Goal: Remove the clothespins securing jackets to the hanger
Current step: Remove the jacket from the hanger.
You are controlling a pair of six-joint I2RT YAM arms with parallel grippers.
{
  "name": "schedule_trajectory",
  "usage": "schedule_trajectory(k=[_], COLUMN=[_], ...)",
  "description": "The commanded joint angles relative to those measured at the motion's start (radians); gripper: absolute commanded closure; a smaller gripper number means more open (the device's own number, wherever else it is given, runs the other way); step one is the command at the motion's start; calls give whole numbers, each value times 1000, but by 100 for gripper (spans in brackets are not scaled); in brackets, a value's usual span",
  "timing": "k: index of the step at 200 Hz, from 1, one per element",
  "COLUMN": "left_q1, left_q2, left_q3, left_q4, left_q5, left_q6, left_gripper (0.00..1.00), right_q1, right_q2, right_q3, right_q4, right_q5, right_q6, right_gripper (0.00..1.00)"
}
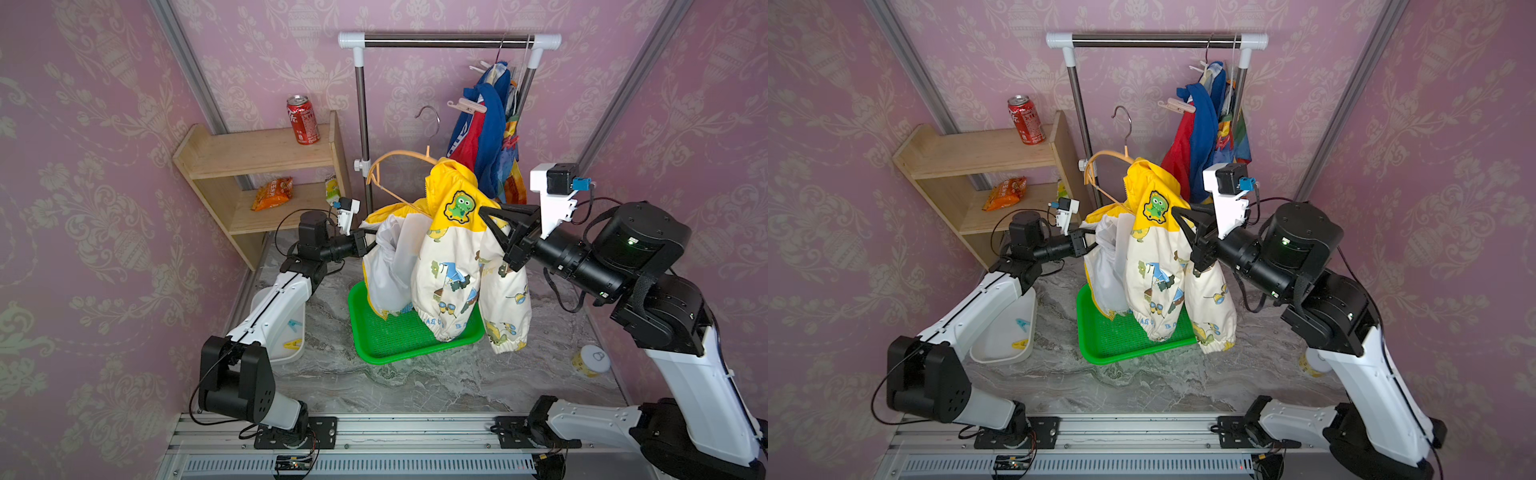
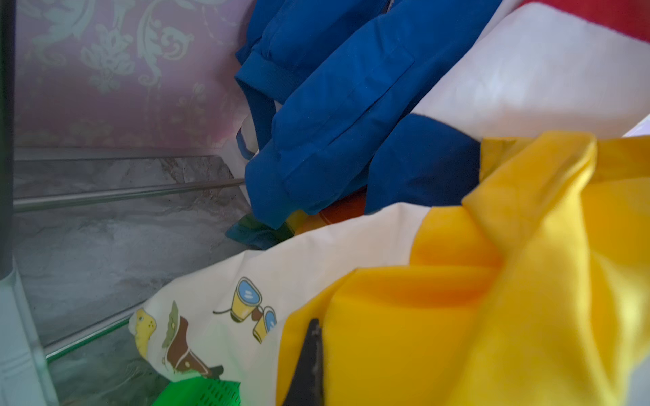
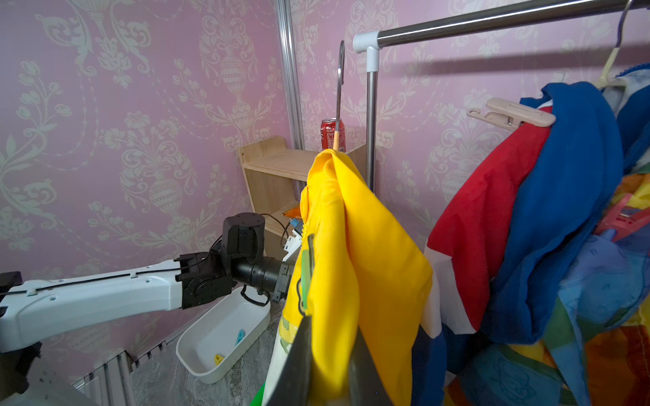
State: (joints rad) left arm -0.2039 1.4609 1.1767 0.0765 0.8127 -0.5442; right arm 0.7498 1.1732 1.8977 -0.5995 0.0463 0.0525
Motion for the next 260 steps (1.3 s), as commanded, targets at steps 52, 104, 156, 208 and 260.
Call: schedule_trajectory(k=[52,104,156,208,260], left_q1=[-147,-164,-218,-223,-220], left_q2=[-128,-198,-135,-197,-266], left_q3=[-193,-276,-207,-161,129], left_q4=[-438,-512,-603,-660,-697], left_q5=[-468,-622,-601,-559,-627], left_q6=[102,120,150,169,395], left_gripper=[100,100,87,1,1], right_q1=[-5,-26,-183,-309,-312], right_q2=[50,51,72,41,124], right_q3=[-22,-141,-228,-232,-101], right_q4=[375,331,310,296,89], right_q5=[35,3,-229,-412,-659], right_q6=[27,57,105,128,33], right_gripper=[100,100,100,100,100])
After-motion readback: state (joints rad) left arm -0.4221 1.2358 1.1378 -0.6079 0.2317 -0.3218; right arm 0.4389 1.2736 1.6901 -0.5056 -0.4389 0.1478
